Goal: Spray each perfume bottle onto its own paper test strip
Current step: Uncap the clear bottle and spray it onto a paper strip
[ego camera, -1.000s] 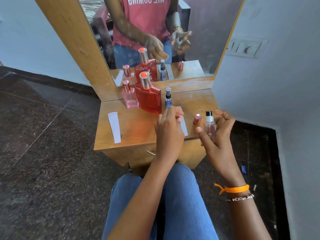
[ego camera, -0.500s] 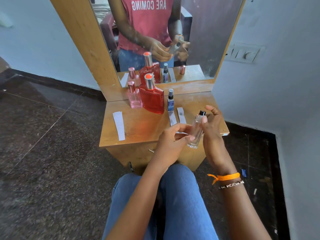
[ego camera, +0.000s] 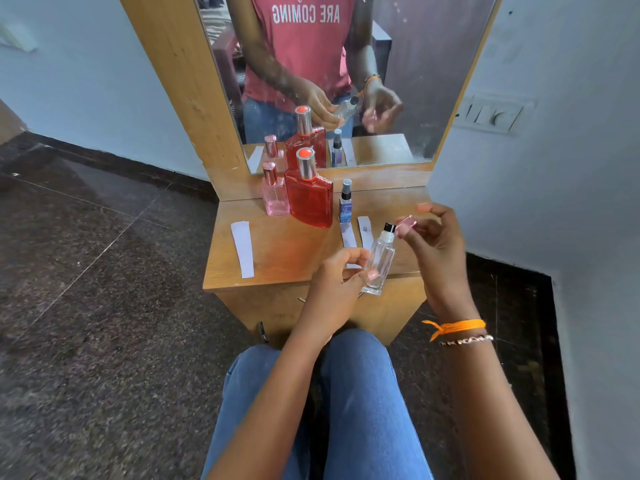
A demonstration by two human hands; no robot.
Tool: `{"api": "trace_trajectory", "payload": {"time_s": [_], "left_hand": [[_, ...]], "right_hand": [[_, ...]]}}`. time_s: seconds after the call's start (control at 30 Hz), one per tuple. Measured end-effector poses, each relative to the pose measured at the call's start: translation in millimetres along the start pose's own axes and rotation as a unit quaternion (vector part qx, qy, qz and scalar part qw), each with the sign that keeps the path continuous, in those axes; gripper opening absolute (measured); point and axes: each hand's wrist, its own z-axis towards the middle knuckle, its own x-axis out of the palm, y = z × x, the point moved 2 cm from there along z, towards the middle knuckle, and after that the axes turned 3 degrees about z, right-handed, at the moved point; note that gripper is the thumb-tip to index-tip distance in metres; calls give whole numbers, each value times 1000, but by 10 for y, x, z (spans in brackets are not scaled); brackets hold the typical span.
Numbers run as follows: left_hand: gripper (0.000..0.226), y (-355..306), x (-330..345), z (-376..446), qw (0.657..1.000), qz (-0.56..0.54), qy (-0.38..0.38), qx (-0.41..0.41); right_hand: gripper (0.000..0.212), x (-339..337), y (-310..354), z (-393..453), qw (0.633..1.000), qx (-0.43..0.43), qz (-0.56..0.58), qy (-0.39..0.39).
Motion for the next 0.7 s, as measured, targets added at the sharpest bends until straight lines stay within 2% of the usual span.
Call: {"api": "trace_trajectory", "payload": {"time_s": [0.03,0.1,0.27,0.53,0.7], "left_hand": [[23,0,-5,6,1000,6,0,2],[23,-2,2,8,1000,9,3,6],[23,6,36,-15,1000,8,6,1],[19,-2,-9,-37,999,-28,19,-15],[24,-66,-4,-47,1000,6,2,25]], "right_hand": [[29,1,68,-22,997,-6,80,0],[25,33,182,-45,991,-28,128,22],[19,153,205,-111,997,1,58,45],[10,43,220,-145,992,-4,55,111],[17,6,334,-106,995,-19,49,87]]}}
